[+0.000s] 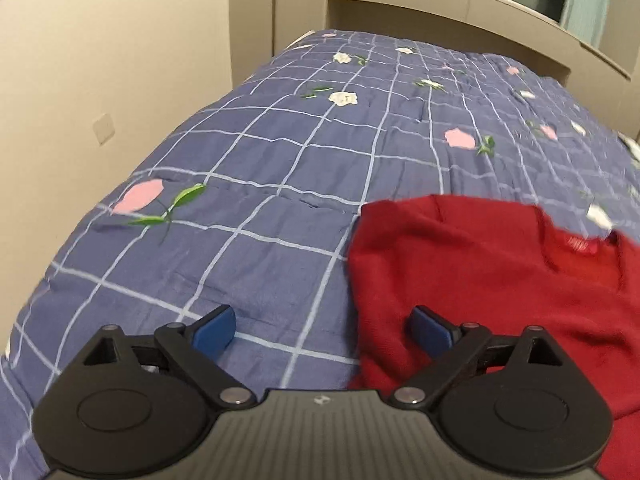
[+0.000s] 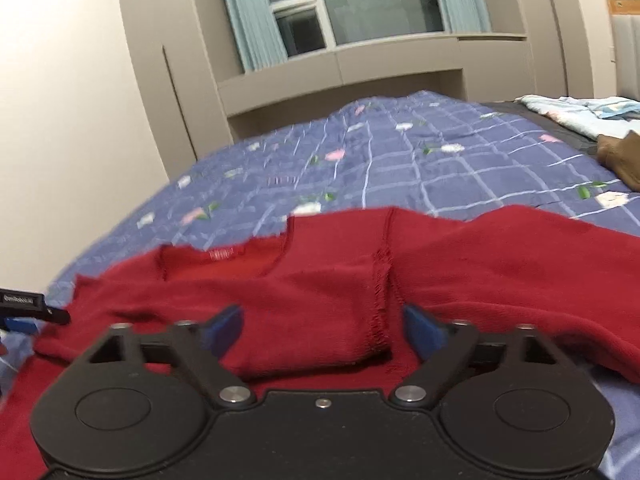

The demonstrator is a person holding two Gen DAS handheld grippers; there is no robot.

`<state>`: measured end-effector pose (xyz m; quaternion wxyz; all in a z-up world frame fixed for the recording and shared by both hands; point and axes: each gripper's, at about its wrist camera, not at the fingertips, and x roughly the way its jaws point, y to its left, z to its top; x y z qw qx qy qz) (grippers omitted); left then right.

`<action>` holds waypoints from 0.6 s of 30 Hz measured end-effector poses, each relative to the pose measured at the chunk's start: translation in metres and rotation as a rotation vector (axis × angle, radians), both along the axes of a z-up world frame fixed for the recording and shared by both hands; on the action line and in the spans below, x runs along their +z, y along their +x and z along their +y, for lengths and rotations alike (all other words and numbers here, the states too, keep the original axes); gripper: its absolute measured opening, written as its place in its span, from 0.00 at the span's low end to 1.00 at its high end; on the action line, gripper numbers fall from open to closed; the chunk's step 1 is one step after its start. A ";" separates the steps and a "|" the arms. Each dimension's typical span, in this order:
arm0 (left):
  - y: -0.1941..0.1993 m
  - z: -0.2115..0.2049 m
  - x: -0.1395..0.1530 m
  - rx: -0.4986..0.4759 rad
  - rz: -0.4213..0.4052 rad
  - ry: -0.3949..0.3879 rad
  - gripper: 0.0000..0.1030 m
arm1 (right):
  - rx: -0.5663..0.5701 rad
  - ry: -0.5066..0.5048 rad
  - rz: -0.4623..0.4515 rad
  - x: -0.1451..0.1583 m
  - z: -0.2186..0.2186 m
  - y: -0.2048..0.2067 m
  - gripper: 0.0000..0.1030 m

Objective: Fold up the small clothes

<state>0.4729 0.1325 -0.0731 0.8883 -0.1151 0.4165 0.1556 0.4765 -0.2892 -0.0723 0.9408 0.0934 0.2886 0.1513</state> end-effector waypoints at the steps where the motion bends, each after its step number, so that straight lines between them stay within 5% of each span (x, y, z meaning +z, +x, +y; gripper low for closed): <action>1: -0.003 -0.001 0.005 0.001 -0.012 -0.025 0.94 | -0.018 0.009 -0.011 0.004 -0.006 -0.008 0.99; 7: -0.037 -0.026 0.028 -0.030 -0.092 -0.031 0.99 | -0.136 -0.006 -0.016 0.021 -0.060 -0.072 0.99; 18: -0.108 -0.131 0.026 -0.210 -0.090 -0.083 0.99 | -0.680 0.001 0.081 0.015 -0.218 -0.147 0.99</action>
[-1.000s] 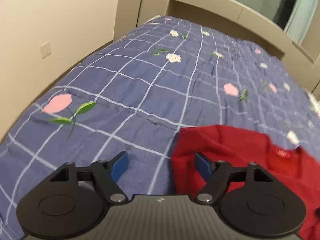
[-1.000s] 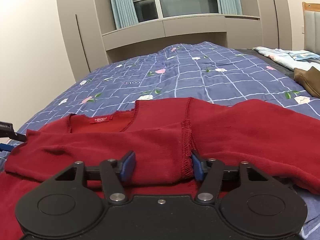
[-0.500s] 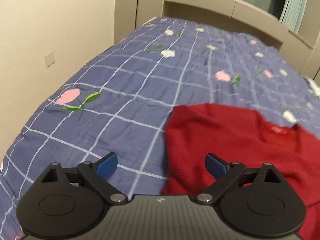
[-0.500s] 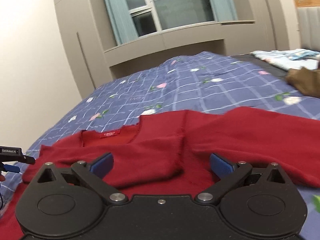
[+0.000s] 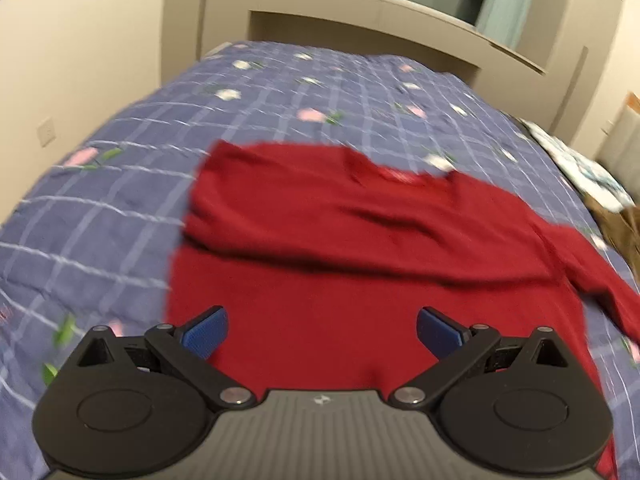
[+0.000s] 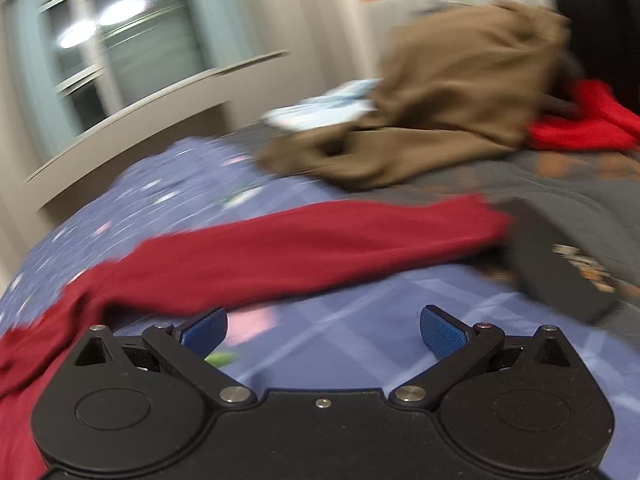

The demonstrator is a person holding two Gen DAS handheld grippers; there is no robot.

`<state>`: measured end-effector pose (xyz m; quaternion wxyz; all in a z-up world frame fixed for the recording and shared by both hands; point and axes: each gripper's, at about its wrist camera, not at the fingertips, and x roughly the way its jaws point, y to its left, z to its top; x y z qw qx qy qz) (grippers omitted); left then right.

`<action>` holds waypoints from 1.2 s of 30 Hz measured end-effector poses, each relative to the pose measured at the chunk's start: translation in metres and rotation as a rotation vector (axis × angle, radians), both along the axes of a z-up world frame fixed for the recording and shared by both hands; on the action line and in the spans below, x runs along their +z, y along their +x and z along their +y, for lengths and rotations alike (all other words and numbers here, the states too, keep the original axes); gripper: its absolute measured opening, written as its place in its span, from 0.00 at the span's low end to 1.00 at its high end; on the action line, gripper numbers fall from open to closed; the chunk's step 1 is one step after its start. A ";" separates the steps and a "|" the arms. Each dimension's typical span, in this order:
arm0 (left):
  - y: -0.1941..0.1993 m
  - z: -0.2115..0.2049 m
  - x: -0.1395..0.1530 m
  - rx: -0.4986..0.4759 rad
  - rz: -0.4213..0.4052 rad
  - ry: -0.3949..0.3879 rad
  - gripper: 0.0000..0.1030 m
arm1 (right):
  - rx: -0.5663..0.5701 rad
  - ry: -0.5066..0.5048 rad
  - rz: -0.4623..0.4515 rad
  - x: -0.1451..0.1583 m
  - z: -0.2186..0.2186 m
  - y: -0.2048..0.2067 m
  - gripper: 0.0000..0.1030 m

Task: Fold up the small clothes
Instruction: 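Grasp the sleeve hanging off the sweater with the right gripper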

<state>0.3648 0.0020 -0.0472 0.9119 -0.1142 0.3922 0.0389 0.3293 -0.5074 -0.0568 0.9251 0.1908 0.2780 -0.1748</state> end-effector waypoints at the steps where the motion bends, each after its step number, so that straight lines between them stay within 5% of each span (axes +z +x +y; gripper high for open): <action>1: -0.004 -0.009 -0.002 -0.023 0.003 0.014 0.99 | -0.033 0.012 -0.005 -0.001 -0.012 -0.001 0.99; 6: -0.007 -0.040 -0.010 -0.082 0.049 0.102 0.99 | -0.182 0.083 0.039 -0.012 -0.059 0.011 0.89; 12: -0.012 -0.047 -0.008 -0.079 0.053 0.080 0.99 | -0.301 0.232 0.043 -0.026 -0.090 0.024 0.70; 21: -0.013 -0.031 0.003 -0.045 0.036 0.034 0.99 | -0.454 0.332 -0.030 -0.029 -0.114 0.031 0.10; 28: -0.010 -0.014 0.017 -0.015 0.014 0.011 0.99 | -0.396 0.194 -0.101 0.018 -0.088 0.043 0.07; 36: -0.016 0.024 0.036 0.060 -0.043 -0.051 0.99 | -0.128 -0.003 -0.233 0.113 -0.004 0.100 0.07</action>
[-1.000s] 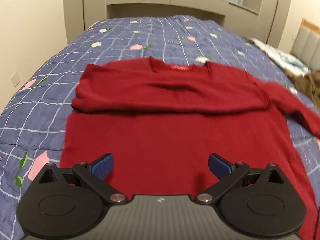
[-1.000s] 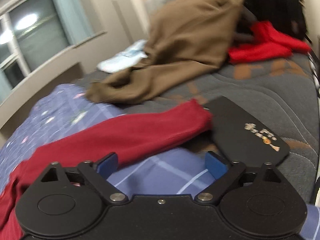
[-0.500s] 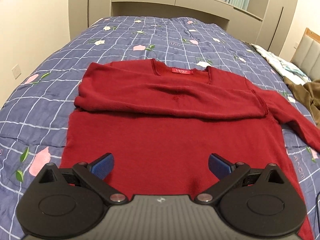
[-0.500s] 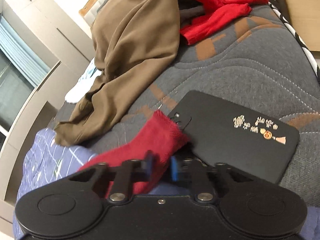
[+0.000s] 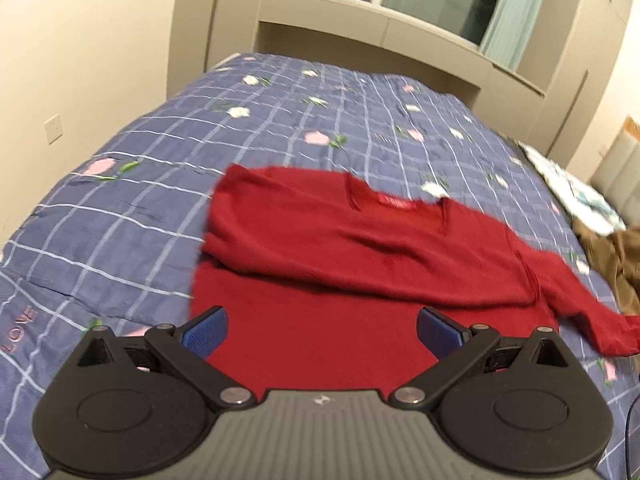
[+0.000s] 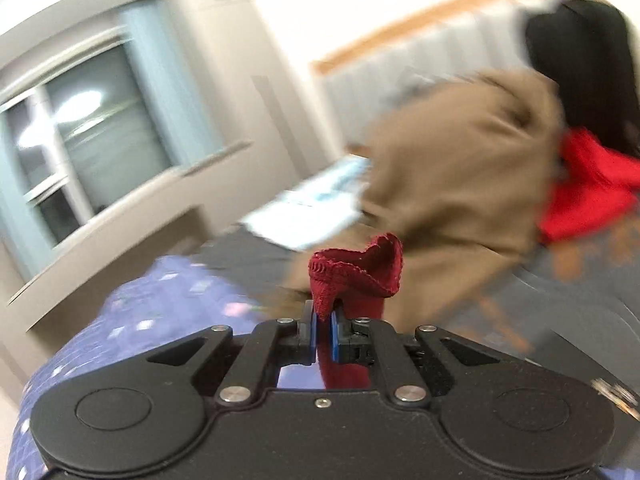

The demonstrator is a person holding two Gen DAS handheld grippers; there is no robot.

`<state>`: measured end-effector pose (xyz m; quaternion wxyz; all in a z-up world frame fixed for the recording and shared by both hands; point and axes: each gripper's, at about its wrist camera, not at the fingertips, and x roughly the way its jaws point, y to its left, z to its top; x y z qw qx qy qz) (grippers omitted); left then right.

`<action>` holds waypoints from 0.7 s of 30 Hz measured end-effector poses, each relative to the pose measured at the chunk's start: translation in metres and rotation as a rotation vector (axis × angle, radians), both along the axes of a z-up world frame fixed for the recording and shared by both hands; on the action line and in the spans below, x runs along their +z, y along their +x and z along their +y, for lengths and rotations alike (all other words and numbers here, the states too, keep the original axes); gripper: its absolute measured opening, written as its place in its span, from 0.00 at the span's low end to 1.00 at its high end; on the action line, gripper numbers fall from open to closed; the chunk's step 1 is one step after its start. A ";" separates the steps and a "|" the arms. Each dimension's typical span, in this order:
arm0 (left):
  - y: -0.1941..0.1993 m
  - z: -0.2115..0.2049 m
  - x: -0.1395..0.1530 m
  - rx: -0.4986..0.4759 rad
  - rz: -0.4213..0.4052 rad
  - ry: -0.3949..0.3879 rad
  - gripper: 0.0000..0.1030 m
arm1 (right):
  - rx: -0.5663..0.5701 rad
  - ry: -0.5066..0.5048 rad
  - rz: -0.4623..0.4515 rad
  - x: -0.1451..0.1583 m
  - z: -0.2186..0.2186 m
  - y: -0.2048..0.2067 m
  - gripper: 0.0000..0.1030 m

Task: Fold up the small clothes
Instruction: 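Lay the held sleeve across the sweater body and open the right gripper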

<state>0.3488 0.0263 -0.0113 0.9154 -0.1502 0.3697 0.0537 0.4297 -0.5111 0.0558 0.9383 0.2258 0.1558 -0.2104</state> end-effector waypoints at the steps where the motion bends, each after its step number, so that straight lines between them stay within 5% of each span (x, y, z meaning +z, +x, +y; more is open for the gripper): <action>1: -0.003 0.007 0.002 0.012 -0.007 -0.007 0.99 | 0.051 -0.025 -0.013 0.011 0.017 0.010 0.07; 6: -0.014 0.039 0.010 0.084 -0.027 -0.034 0.99 | 0.331 -0.115 -0.057 0.046 0.115 0.059 0.07; 10: -0.025 0.068 0.017 0.156 -0.046 -0.038 0.99 | 0.547 -0.167 -0.053 0.045 0.208 0.084 0.07; 21: -0.048 0.125 0.017 0.294 -0.047 -0.024 0.99 | 1.042 -0.373 0.138 -0.044 0.450 0.064 0.06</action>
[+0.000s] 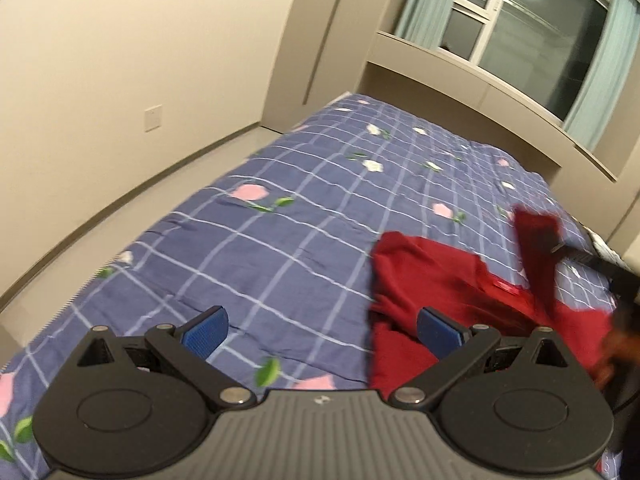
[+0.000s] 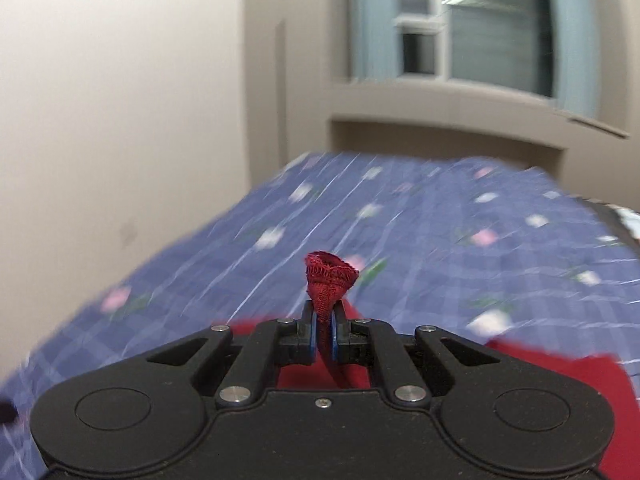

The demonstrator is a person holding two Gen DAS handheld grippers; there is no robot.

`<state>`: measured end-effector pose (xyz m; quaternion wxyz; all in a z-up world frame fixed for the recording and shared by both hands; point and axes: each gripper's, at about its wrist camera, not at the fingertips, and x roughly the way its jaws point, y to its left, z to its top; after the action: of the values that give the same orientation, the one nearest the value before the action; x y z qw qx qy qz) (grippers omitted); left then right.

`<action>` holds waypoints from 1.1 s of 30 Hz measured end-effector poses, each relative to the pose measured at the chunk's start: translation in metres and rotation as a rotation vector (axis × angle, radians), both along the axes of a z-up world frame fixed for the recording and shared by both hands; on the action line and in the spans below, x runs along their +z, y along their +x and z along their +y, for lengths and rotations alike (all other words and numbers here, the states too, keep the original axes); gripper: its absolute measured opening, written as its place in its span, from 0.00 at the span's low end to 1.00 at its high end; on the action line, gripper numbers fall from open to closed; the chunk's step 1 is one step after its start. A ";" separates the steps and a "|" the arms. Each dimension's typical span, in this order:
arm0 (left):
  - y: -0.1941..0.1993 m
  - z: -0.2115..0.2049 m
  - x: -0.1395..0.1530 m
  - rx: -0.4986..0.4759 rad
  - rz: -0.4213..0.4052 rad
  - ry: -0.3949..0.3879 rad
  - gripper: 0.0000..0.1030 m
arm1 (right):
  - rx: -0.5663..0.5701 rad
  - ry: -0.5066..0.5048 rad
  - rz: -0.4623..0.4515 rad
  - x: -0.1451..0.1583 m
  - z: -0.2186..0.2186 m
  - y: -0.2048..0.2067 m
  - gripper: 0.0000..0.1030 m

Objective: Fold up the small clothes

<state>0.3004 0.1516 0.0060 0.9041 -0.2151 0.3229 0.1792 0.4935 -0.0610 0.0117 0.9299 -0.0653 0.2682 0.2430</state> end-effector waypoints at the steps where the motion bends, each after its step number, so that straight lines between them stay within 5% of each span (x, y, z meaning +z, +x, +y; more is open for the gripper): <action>1: -0.003 0.005 0.000 0.009 0.001 0.000 0.99 | 0.022 -0.020 0.017 -0.009 0.014 -0.004 0.06; 7: -0.011 0.022 -0.004 0.048 0.013 0.006 0.99 | 0.054 -0.084 0.040 -0.037 0.065 -0.022 0.06; 15: -0.009 0.021 -0.010 0.043 0.027 -0.011 0.99 | 0.078 -0.144 0.078 -0.051 0.070 0.000 0.08; 18: -0.008 0.017 -0.011 0.029 0.029 -0.014 0.99 | 0.107 -0.127 0.110 -0.058 0.068 0.000 0.18; 20: -0.006 0.014 -0.011 0.023 0.031 -0.010 0.99 | 0.137 -0.094 0.130 -0.057 0.062 -0.004 0.40; 22: -0.006 0.012 -0.010 0.020 0.032 -0.008 0.99 | 0.172 -0.063 0.123 -0.053 0.050 -0.013 0.59; 26: -0.002 0.007 -0.012 0.015 0.038 -0.007 0.99 | 0.157 0.003 0.104 -0.039 0.002 -0.031 0.75; 33: 0.010 -0.013 -0.025 -0.056 0.029 -0.043 0.99 | -0.166 -0.011 0.055 -0.036 -0.136 -0.038 0.82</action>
<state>0.3106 0.1382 -0.0189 0.8992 -0.2224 0.3457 0.1500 0.4559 -0.1966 -0.0244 0.9388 -0.0410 0.2996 0.1651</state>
